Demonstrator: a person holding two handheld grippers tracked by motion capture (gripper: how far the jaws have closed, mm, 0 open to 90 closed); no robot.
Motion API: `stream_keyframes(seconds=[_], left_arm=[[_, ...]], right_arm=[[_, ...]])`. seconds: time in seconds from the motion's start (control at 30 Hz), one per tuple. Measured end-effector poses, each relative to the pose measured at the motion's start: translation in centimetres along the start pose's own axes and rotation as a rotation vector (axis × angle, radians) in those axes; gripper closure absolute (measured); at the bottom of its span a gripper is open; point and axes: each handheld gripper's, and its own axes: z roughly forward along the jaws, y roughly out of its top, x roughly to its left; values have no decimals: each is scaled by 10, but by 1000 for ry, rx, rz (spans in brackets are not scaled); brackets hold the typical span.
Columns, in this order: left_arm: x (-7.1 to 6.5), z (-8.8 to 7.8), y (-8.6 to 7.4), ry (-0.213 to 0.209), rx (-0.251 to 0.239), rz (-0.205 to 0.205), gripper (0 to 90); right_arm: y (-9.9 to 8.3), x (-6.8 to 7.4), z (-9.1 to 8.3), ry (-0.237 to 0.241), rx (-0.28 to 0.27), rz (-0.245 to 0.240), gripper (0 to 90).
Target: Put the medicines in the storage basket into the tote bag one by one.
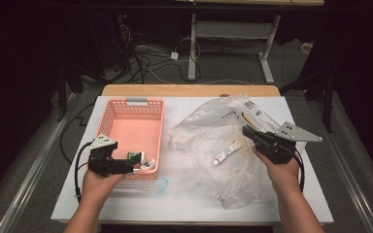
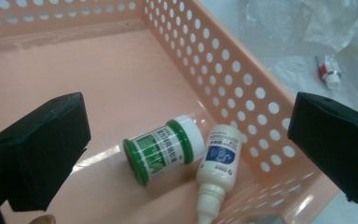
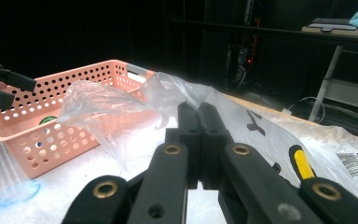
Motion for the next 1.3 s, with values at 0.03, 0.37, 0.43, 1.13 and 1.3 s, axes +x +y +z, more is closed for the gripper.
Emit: stream_keyframes(seconds=[0.03,0.37,0.43,1.13,1.3], left_arm=[[-2,2,2,12,12,6,0],[-6,16,31,50,150,29,0],[-3,20,36,58,178,35,0],[16,67,48,49,629,-127,206],[16,75,49,70,680,-133,249]], right_arm=[[0,0,0,1,0,1,900],[2,1,-2,6,-6,-5,900],[2,1,-2,6,-6,-5,900],[3,0,-6,1,-19,10,900],[3,1,-4,3,-15,3,900]])
